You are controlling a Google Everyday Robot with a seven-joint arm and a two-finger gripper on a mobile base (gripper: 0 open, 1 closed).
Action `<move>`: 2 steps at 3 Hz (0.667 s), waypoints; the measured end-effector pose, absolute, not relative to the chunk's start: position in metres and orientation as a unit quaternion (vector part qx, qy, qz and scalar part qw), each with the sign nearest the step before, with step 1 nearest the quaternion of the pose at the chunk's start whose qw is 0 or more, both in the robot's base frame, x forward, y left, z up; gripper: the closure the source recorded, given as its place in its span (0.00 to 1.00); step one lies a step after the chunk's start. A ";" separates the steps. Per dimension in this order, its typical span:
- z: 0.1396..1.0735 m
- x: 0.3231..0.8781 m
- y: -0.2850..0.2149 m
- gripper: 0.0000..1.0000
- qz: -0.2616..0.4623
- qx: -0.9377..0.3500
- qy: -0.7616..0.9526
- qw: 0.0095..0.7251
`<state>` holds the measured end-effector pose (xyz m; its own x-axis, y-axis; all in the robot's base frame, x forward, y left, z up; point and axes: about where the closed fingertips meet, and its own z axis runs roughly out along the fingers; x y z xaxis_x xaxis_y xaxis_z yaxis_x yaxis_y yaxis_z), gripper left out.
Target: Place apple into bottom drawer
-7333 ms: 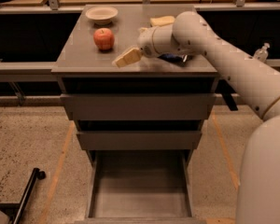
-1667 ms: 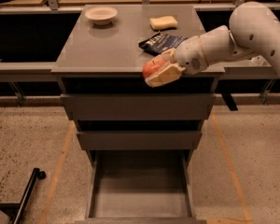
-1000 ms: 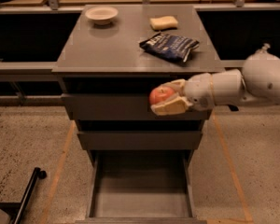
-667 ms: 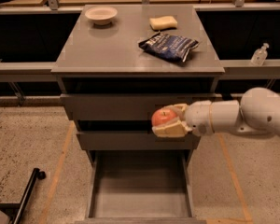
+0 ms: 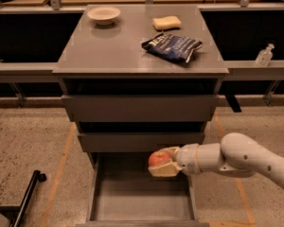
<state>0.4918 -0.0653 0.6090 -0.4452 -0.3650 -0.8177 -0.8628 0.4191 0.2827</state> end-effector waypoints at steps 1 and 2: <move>0.601 0.489 -0.064 1.00 0.368 -0.395 0.771 0.338; 0.598 0.490 -0.056 1.00 0.355 -0.409 0.766 0.345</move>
Offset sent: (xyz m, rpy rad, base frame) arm -0.0006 0.0163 -0.0126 -0.0438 -0.0668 0.0168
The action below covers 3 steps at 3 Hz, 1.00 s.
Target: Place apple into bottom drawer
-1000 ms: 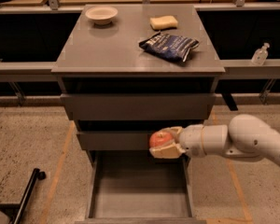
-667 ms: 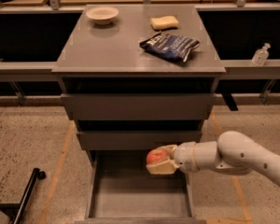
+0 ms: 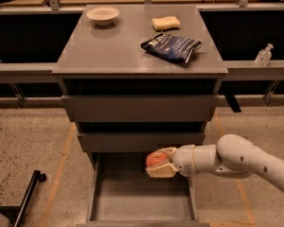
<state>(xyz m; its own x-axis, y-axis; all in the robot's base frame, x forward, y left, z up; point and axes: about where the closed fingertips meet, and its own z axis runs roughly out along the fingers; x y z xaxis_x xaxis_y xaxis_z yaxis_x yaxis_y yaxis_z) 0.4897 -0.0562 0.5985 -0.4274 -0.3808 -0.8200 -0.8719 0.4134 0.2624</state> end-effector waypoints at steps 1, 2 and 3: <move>0.581 0.501 -0.038 1.00 0.358 -0.443 0.738 0.361; 0.531 0.513 -0.025 1.00 0.374 -0.461 0.721 0.358; 0.483 0.520 -0.013 1.00 0.388 -0.461 0.713 0.359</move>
Offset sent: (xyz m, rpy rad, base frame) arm 0.0388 0.0453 -0.1383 0.0592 -0.0754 0.1892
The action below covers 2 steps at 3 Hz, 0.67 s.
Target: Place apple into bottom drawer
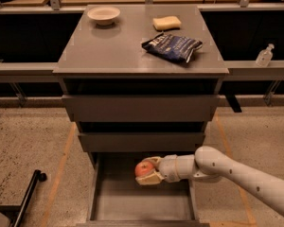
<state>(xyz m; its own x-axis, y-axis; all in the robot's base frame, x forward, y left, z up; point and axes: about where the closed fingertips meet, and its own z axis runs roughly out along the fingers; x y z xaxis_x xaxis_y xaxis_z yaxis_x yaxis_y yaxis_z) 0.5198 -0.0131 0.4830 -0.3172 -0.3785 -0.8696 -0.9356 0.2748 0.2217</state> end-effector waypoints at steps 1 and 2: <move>0.433 0.527 -0.003 1.00 0.396 -0.447 0.718 0.357; 0.425 0.524 -0.001 1.00 0.402 -0.443 0.719 0.354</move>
Offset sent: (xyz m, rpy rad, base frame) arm 0.0065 0.0090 -0.0469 0.0146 0.0247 -0.0149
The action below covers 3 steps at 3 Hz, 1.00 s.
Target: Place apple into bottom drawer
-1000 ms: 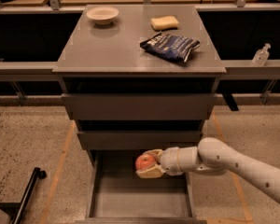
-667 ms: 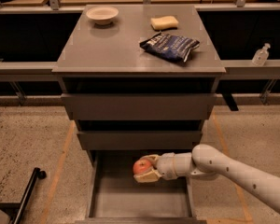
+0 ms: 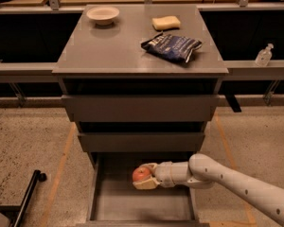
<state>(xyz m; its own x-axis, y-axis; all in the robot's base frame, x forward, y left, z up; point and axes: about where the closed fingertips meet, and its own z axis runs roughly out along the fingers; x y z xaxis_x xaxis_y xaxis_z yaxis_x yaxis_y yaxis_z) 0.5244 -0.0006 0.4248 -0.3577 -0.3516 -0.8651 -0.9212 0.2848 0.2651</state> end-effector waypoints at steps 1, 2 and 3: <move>0.432 0.521 -0.003 1.00 0.382 -0.448 0.723 0.361; 0.425 0.522 -0.005 1.00 0.366 -0.454 0.721 0.375; 0.402 0.532 -0.004 1.00 0.360 -0.461 0.718 0.378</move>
Offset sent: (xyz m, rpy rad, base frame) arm 0.0039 -0.0110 -0.0155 -0.0530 -0.1188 -0.0590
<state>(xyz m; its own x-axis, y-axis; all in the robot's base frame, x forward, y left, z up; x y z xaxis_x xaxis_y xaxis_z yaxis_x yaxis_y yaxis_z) 0.5323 -0.0040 0.4020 -0.2893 -0.3900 -0.8742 -0.9339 0.3155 0.1683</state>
